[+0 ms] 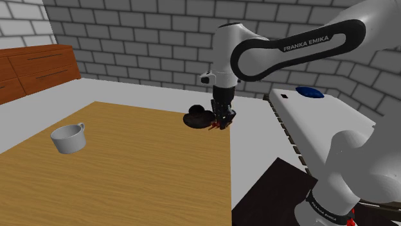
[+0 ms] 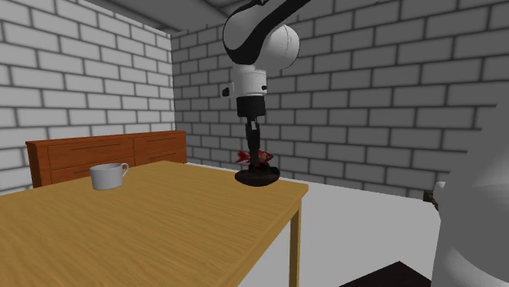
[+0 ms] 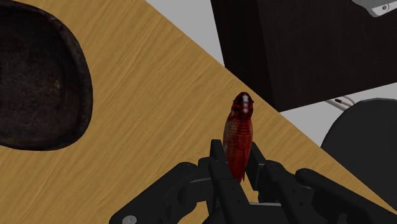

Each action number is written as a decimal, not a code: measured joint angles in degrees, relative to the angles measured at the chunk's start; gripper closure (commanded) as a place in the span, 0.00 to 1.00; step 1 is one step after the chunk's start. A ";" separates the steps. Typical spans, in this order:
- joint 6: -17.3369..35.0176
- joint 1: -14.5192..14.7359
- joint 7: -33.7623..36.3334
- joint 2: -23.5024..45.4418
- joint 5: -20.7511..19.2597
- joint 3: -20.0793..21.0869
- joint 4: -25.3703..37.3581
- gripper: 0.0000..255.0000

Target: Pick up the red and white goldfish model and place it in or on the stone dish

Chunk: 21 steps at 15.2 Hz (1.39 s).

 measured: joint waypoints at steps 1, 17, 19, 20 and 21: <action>-0.71 -0.02 -0.07 -0.02 -0.02 -0.03 0.69 1.00; -4.69 -4.64 -10.55 17.34 -1.50 -6.43 22.34 1.00; -5.13 -5.49 -12.32 21.15 -1.28 -7.29 26.66 1.00; -5.59 -5.98 -13.31 23.31 -1.12 -7.72 29.32 1.00; -6.75 -6.40 -14.14 25.43 -0.93 -8.06 32.60 1.00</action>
